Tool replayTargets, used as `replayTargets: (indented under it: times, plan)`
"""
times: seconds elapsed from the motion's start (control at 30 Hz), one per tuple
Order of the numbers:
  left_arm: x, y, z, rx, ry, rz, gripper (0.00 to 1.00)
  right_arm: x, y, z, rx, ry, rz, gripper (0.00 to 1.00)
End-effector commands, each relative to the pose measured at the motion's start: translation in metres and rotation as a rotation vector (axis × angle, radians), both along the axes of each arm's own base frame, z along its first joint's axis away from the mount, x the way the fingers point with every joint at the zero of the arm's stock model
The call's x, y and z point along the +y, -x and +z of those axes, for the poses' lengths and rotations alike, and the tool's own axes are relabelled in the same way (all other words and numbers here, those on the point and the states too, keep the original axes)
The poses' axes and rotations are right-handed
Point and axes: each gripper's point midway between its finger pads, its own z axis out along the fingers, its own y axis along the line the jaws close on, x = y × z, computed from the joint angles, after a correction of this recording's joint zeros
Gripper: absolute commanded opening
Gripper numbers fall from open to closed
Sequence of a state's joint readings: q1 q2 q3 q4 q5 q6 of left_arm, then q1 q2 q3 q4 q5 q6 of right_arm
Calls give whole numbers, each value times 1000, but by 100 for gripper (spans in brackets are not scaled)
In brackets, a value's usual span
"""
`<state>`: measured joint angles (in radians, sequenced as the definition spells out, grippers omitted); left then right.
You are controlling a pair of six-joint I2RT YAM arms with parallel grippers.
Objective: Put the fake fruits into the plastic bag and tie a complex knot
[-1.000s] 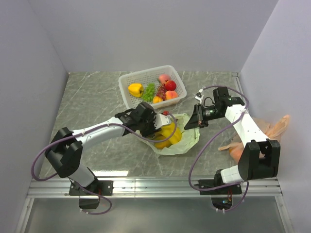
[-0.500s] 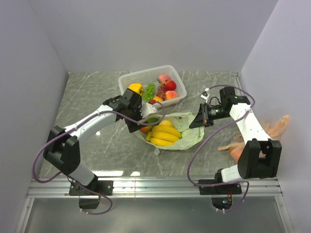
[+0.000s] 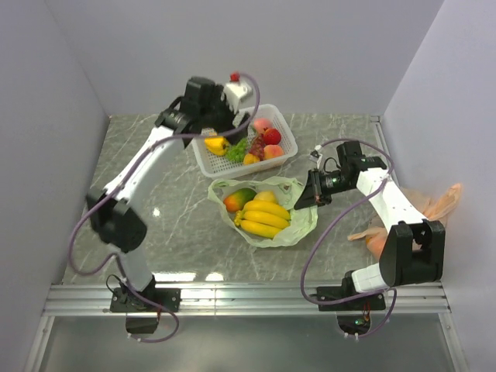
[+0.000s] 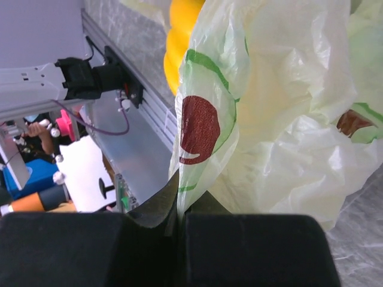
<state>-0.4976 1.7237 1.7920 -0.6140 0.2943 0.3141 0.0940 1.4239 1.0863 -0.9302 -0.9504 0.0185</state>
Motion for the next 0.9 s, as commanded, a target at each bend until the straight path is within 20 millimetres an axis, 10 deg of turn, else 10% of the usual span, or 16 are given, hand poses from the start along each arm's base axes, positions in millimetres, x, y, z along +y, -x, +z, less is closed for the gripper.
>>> replayTargets:
  times: [0.0, 0.27, 0.87]
  plan:
    - [5, -74, -20, 76, 111, 209, 96, -1, -11, -2, -28, 22, -25, 0]
    - [36, -168, -89, 68, 73, 542, 95, -3, -7, -6, -21, 38, -23, 0]
    - [-5, -155, -189, 252, 103, 280, 84, -1, -10, -15, 13, 26, -30, 0]
